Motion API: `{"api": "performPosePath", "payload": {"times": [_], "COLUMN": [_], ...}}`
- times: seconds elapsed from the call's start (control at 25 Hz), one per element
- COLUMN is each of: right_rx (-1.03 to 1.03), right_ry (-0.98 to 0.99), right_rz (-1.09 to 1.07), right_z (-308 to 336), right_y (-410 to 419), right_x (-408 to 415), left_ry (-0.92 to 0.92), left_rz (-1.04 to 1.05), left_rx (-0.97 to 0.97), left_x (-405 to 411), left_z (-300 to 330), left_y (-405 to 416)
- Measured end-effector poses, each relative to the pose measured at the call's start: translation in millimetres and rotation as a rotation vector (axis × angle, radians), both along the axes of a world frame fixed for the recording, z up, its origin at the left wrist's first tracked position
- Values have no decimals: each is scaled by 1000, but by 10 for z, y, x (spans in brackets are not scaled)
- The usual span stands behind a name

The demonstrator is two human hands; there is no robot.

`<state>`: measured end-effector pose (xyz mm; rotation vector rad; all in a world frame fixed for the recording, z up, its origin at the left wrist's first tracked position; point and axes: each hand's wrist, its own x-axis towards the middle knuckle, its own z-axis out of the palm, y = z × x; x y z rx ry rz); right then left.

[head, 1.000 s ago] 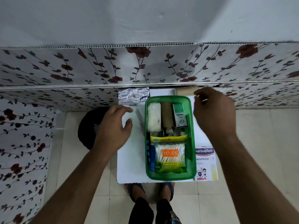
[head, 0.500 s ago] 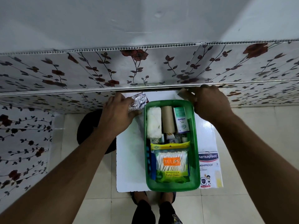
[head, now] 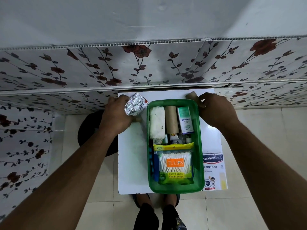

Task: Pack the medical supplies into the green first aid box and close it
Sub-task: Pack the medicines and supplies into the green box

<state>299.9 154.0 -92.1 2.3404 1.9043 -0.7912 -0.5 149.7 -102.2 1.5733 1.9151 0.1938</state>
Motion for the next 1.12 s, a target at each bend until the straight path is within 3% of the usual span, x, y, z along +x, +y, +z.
{"api": "performPosePath", "payload": {"times": [0.24, 0.36, 0.48, 0.56, 0.72, 0.88, 0.96, 1.12], "right_rx": [62, 144, 144, 137, 124, 166, 174, 180], "right_ry": [207, 291, 386, 298, -29, -12, 23, 76], "right_rz": [-331, -434, -396, -296, -85, -25, -94, -202], "right_z": [417, 818, 1080, 1074, 898, 801, 827, 885], "right_y": [-268, -504, -747, -843, -799, -757, -784, -986], "right_x": [-8, -88, -356, -559, -708, -698, -613, -387], "left_ry": [-75, -52, -132, -223, -255, -164, -84, 190], "left_rz": [121, 236, 414, 483, 313, 159, 92, -130], "left_rx": [-84, 34, 233, 269, 166, 123, 157, 237], "left_x": [-29, -94, -128, -10, 361, 678, 808, 841], "left_z": [162, 359, 800, 1119, 1296, 1168, 1068, 837], "left_y": [-135, -263, -436, -561, -698, -683, -652, -647]}}
